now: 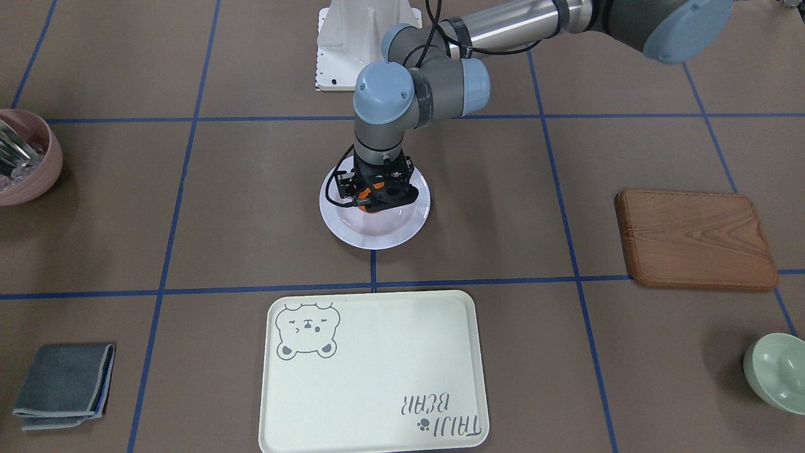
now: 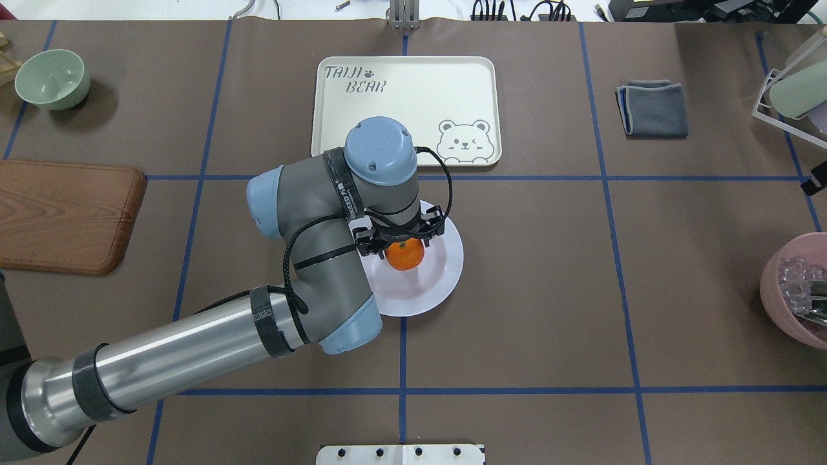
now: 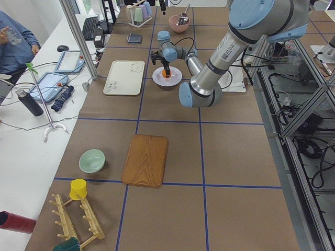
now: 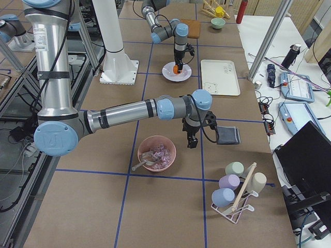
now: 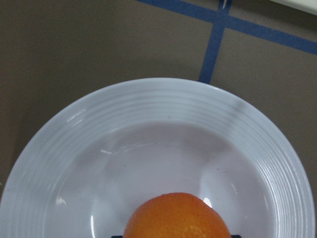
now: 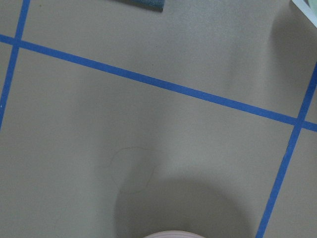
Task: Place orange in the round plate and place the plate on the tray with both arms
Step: 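Carry the orange with the left gripper onto the white plate and release, then withdraw the left gripper while the right gripper reaches to the plate rim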
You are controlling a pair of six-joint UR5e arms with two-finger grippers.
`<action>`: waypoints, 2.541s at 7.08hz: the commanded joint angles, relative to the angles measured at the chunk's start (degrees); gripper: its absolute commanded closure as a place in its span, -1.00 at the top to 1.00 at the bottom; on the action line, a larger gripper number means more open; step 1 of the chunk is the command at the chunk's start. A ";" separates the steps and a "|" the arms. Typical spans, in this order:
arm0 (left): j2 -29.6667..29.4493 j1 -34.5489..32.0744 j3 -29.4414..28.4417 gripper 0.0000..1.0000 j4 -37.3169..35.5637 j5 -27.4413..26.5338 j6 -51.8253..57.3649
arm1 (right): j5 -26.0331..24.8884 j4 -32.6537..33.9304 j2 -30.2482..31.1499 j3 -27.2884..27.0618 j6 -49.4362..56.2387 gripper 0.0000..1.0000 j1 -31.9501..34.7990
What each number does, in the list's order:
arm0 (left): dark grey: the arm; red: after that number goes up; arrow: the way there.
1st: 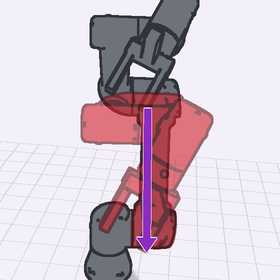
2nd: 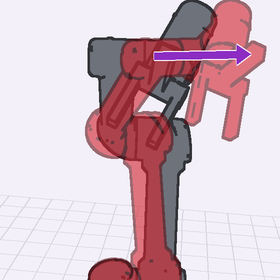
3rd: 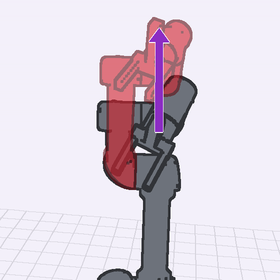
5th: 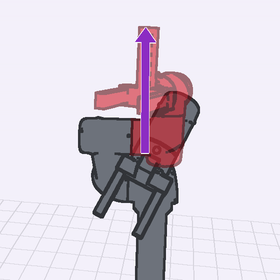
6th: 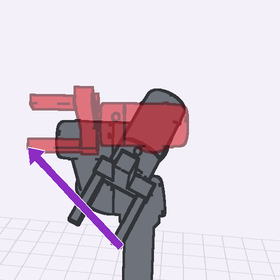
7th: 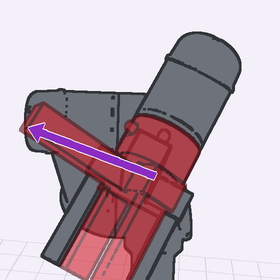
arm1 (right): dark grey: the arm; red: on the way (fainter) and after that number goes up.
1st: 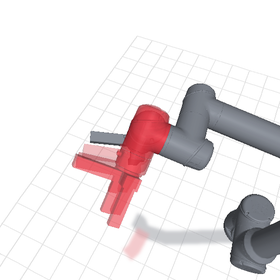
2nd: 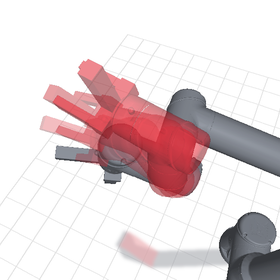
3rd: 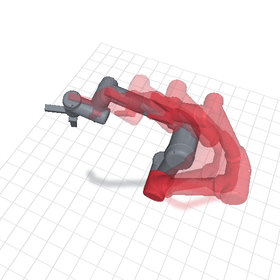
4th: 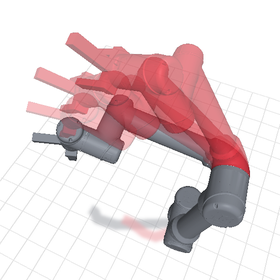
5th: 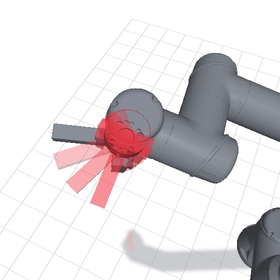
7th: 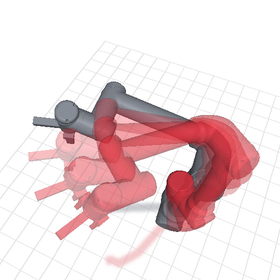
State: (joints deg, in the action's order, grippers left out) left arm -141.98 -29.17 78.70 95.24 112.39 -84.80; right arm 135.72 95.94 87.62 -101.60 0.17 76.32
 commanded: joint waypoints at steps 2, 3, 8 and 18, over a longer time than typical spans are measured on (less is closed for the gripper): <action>1.88 -1.06 2.50 0.97 1.70 -1.04 0.33 | 0.77 -0.06 -3.40 -0.96 -9.70 1.00 -2.30; 5.71 -3.07 7.30 0.97 1.53 0.62 1.38 | 0.86 -0.14 -5.68 -1.75 -16.27 1.00 -5.01; 28.39 -19.30 25.18 0.97 1.61 14.57 22.52 | -0.10 -36.00 -8.78 2.00 -65.04 1.00 -23.12; 37.39 -29.63 26.69 0.97 1.44 19.18 36.54 | -46.73 -87.32 -13.96 11.51 -113.63 1.00 -53.44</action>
State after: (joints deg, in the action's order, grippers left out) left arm -104.60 -58.80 105.46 96.68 131.57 -48.25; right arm 95.18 10.78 74.15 -90.78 -112.72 26.12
